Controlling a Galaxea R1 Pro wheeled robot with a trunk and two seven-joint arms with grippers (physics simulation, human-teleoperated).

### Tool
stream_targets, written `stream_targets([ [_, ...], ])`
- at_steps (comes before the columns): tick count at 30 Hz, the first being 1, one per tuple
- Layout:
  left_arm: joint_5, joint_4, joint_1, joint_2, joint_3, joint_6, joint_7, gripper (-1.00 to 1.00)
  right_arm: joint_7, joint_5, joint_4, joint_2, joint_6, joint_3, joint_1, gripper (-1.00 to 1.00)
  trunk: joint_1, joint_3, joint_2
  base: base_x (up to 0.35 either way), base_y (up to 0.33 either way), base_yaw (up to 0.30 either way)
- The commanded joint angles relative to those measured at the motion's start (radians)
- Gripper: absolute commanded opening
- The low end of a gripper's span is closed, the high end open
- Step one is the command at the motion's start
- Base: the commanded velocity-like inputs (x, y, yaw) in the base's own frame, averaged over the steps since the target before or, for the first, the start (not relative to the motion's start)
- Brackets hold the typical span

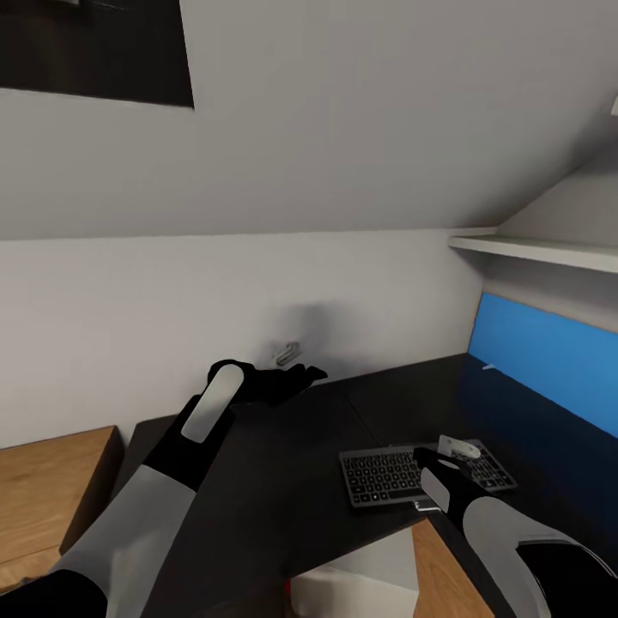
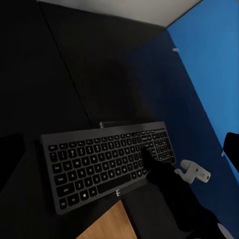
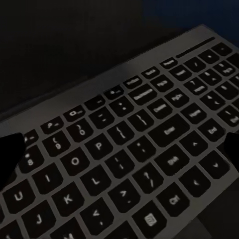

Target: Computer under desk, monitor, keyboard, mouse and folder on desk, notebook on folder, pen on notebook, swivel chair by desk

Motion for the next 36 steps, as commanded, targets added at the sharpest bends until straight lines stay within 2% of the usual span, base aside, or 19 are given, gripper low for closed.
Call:
stream_targets([
  [1, 0.011, -0.001, -0.001, 0.0, 0.0, 0.0, 0.01, 1.0, -0.002, -0.01, 0.0, 0.0, -0.003, 0.005, -0.001, 1.0, 0.004, -0.005, -0.008, 0.0, 0.0, 0.0],
  [6, 0.011, 0.0, -0.001, -0.001, -0.005, 0.0, 0.01, 1.0, -0.002, -0.01, 0.0, -0.001, -0.003, 0.004, -0.001, 1.0, 0.004, -0.005, -0.008, 0.0, 0.0, 0.0],
  [8, 0.011, 0.002, -0.001, 0.0, -0.033, 0.0, 0.01, 1.0, -0.002, -0.01, 0.0, -0.002, -0.003, 0.004, -0.001, 1.0, 0.004, -0.005, -0.008, 0.0, 0.0, 0.0],
  [13, 0.011, 0.004, -0.001, 0.0, -0.052, 0.0, 0.01, 1.0, -0.002, -0.01, 0.001, -0.001, -0.003, 0.004, 0.0, 1.0, 0.004, -0.005, -0.008, 0.0, 0.0, 0.0],
  [26, 0.006, 0.006, 0.037, 0.007, -0.058, -0.004, 0.008, 1.0, -0.002, -0.007, 0.0, 0.004, -0.007, 0.006, 0.0, 1.0, 0.004, -0.005, -0.008, 0.002, -0.028, 0.008],
  [36, 0.003, 0.006, 0.039, 0.008, -0.059, -0.011, 0.01, 1.0, -0.002, -0.007, 0.0, 0.006, -0.009, 0.007, 0.0, 1.0, 0.004, -0.005, -0.008, 0.076, -0.231, 0.218],
])
